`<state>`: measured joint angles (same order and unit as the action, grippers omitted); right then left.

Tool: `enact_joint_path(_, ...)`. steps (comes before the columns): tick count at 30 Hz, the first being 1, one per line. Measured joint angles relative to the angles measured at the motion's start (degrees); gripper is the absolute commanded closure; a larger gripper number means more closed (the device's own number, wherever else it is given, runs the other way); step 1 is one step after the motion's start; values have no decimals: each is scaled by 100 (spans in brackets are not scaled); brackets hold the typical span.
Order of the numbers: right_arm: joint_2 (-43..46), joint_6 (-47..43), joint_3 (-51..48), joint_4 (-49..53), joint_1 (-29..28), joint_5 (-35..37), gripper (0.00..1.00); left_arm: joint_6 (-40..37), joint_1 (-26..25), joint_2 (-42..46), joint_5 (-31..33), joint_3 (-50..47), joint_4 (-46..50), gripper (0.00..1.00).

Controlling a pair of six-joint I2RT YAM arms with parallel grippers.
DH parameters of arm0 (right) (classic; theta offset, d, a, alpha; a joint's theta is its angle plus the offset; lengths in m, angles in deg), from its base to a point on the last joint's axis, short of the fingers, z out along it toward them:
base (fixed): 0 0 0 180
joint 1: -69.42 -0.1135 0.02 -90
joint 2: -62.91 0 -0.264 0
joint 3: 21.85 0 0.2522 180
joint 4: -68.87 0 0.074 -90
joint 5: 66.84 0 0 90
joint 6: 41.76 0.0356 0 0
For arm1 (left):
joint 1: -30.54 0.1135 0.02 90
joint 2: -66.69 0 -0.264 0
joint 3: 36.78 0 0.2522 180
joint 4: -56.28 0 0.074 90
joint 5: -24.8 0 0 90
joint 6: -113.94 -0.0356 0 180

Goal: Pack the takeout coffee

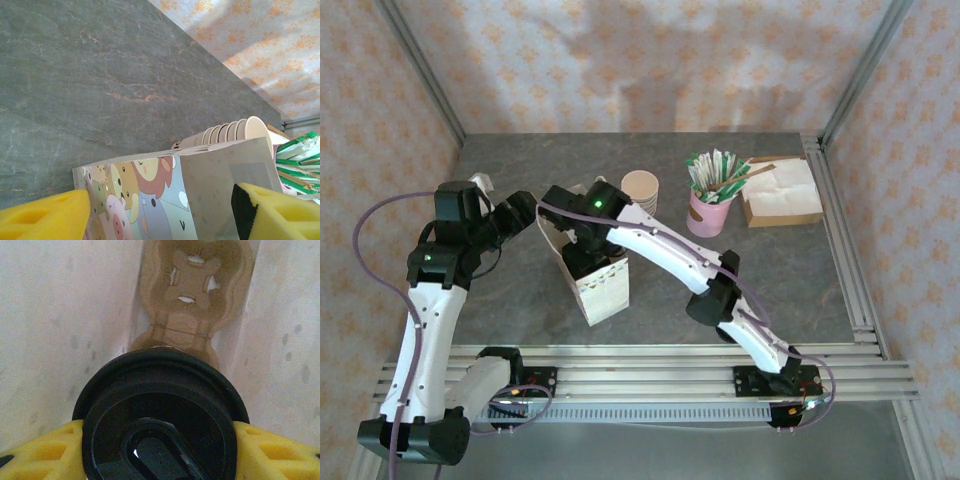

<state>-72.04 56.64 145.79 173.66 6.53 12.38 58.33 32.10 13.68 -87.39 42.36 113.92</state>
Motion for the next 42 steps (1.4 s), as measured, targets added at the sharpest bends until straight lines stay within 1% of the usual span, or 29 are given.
enact_joint_path(25,-260,345,-2,116,7,-17,46,2,0,120,22,-37,0,25)
enact_joint_path(34,-278,450,-302,103,9,-20,47,4,0,221,332,-37,4,25)
enact_joint_path(42,-278,501,-573,-131,22,-20,47,4,0,269,444,-37,2,25)
